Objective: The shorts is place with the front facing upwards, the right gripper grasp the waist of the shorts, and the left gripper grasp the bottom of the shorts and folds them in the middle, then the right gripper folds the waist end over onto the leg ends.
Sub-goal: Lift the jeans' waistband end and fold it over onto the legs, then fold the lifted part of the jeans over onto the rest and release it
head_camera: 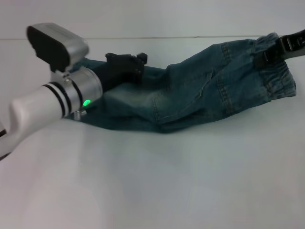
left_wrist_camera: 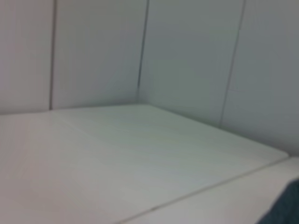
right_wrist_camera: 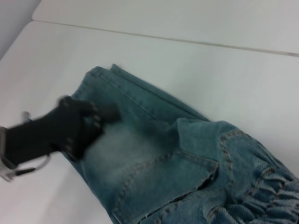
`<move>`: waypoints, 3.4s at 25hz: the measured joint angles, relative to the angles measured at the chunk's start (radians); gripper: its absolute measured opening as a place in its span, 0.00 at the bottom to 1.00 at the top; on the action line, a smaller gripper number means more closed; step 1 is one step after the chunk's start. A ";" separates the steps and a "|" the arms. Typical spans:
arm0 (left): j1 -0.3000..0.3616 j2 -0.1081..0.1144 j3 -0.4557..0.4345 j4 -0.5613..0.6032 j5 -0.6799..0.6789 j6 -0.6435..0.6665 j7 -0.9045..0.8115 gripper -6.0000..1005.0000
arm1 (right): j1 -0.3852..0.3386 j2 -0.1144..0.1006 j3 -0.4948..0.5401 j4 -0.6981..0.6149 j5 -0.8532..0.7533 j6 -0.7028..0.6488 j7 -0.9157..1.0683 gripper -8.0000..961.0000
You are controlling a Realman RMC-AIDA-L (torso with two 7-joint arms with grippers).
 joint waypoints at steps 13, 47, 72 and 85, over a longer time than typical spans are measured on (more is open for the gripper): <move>-0.039 0.000 -0.011 -0.139 -0.095 -0.076 0.210 0.01 | 0.076 0.023 0.011 -0.038 0.008 -0.021 0.009 0.13; -0.167 0.000 -0.050 -0.420 -0.149 0.018 0.391 0.02 | 0.229 0.062 -0.032 0.012 0.154 0.041 -0.036 0.13; 0.148 0.002 -0.297 -0.193 -0.135 0.186 0.278 0.39 | 0.187 0.038 -0.027 0.080 0.155 0.029 -0.104 0.17; 0.324 0.007 -0.550 -0.098 -0.137 0.392 0.223 0.52 | 0.245 0.060 -0.090 0.275 0.179 0.090 -0.223 0.19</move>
